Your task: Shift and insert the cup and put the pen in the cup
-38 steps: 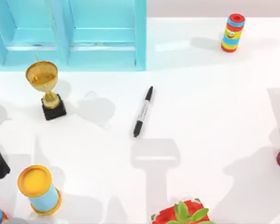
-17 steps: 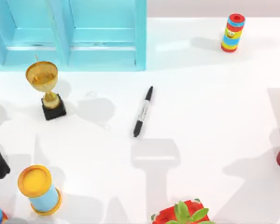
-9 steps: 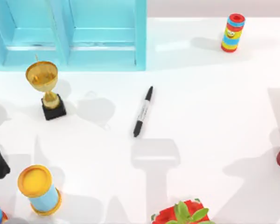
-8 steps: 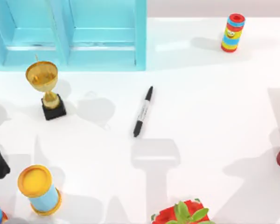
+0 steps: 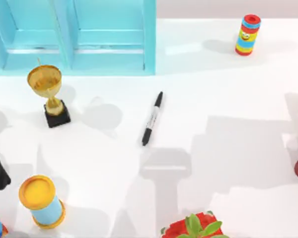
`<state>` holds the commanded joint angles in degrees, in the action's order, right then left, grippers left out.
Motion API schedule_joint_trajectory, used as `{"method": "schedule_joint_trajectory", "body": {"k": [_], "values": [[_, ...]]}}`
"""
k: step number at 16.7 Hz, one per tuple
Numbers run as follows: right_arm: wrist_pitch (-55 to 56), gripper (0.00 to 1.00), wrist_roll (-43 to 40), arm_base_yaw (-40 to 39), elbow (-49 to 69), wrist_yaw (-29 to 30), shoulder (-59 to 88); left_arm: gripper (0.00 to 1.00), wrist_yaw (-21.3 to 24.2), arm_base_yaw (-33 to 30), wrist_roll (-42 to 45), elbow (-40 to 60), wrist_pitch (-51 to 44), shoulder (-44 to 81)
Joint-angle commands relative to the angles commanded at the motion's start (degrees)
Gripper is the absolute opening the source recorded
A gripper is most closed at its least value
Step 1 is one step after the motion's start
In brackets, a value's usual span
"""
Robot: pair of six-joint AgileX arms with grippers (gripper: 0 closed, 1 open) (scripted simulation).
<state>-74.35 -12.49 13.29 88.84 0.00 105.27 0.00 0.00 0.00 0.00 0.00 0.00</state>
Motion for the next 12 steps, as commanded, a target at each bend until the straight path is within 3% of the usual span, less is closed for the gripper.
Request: {"method": "schedule_joint_trajectory", "body": {"k": [5, 12], "values": [[-10.7, 0.00, 9.0, -9.3, 6.0, 0.0, -5.2, 1.00, 0.0, 0.0, 0.0, 0.0, 0.0, 0.0], [-9.5, 0.00, 11.7, -11.6, 7.8, -0.1, -3.0, 1.00, 0.0, 0.0, 0.0, 0.0, 0.0, 0.0]]}}
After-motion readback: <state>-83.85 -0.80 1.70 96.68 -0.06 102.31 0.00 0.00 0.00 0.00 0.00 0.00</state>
